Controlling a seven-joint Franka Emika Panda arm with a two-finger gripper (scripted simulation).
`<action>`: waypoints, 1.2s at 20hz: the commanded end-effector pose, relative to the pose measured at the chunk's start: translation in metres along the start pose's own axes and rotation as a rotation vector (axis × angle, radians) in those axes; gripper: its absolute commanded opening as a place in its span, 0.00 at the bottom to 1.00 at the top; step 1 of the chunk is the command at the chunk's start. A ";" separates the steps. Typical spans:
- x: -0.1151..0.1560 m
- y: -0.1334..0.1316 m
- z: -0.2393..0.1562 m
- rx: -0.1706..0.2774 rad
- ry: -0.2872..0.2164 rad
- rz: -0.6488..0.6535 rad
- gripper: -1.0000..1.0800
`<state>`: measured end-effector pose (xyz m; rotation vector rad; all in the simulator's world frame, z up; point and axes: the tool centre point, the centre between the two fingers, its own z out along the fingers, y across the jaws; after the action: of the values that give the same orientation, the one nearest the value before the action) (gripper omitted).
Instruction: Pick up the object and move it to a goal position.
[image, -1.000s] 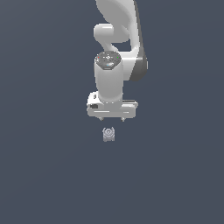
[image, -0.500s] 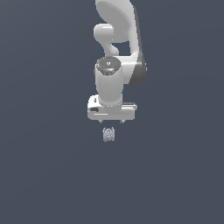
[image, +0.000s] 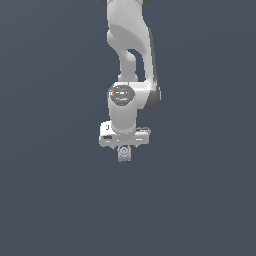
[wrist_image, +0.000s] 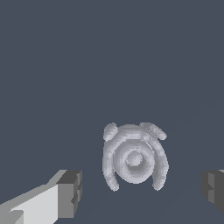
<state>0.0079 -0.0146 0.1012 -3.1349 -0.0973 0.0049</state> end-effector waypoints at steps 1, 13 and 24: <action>0.001 0.002 0.008 -0.004 0.003 -0.016 0.96; 0.000 0.002 0.034 -0.005 0.002 -0.020 0.96; 0.001 0.003 0.061 -0.005 0.003 -0.022 0.00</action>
<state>0.0081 -0.0171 0.0408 -3.1387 -0.1316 0.0011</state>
